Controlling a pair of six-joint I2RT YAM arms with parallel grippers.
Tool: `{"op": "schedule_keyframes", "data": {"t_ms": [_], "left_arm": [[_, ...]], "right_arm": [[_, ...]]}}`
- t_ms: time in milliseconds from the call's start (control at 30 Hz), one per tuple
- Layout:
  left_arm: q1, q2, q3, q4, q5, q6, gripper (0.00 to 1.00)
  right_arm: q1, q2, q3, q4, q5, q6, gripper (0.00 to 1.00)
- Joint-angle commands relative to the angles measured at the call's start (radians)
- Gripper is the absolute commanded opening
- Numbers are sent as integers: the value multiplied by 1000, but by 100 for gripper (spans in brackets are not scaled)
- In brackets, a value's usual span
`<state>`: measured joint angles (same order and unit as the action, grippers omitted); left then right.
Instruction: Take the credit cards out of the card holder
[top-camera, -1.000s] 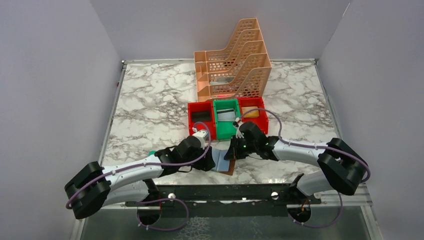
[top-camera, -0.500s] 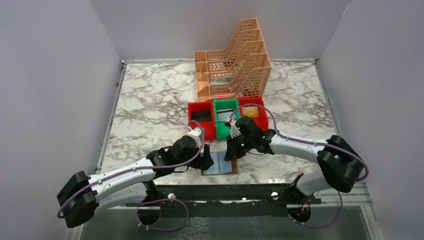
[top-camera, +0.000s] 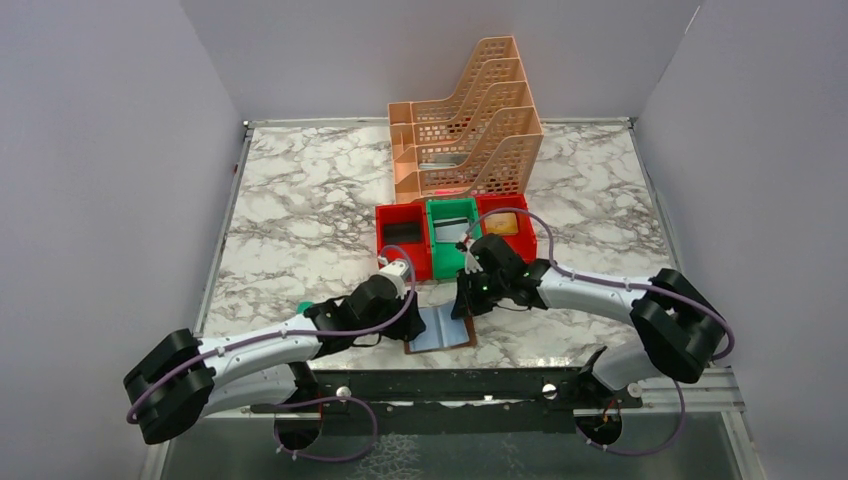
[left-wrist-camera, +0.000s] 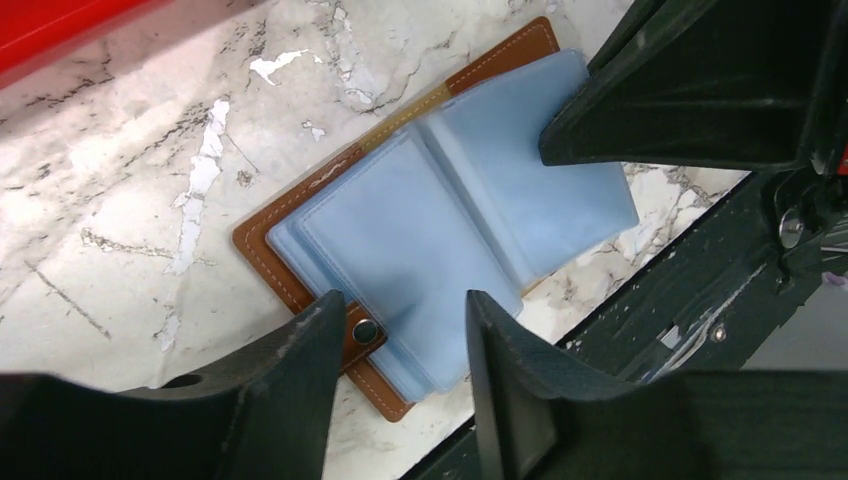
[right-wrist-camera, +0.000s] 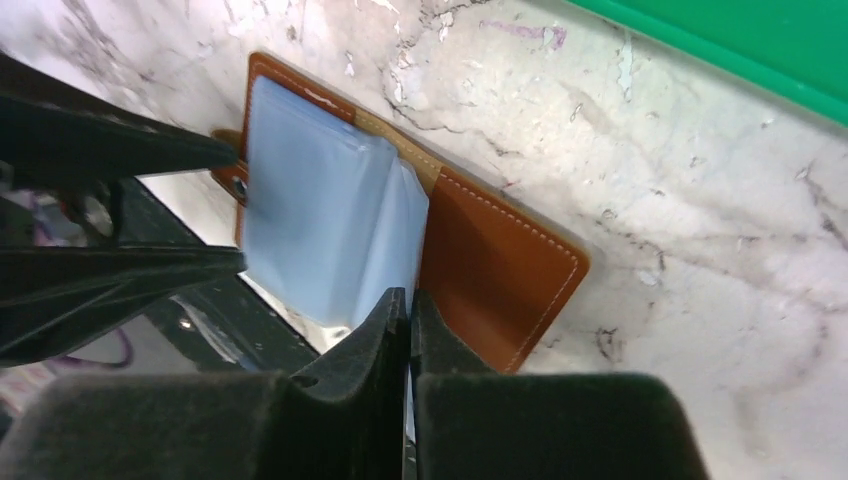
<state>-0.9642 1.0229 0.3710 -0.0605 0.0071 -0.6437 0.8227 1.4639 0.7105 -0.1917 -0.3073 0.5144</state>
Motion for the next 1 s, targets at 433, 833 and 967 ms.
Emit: {"op": "schedule_keyframes", "data": {"t_ms": [433, 833, 967], "left_arm": [[-4, 76, -86, 191, 46, -37, 35], [-4, -63, -31, 23, -51, -19, 47], [-3, -112, 39, -60, -107, 26, 60]], "right_arm": [[-4, 49, -225, 703, -360, 469, 2], [-26, -97, -96, 162, 67, 250, 32], [-27, -208, -53, -15, 231, 206, 46]]}}
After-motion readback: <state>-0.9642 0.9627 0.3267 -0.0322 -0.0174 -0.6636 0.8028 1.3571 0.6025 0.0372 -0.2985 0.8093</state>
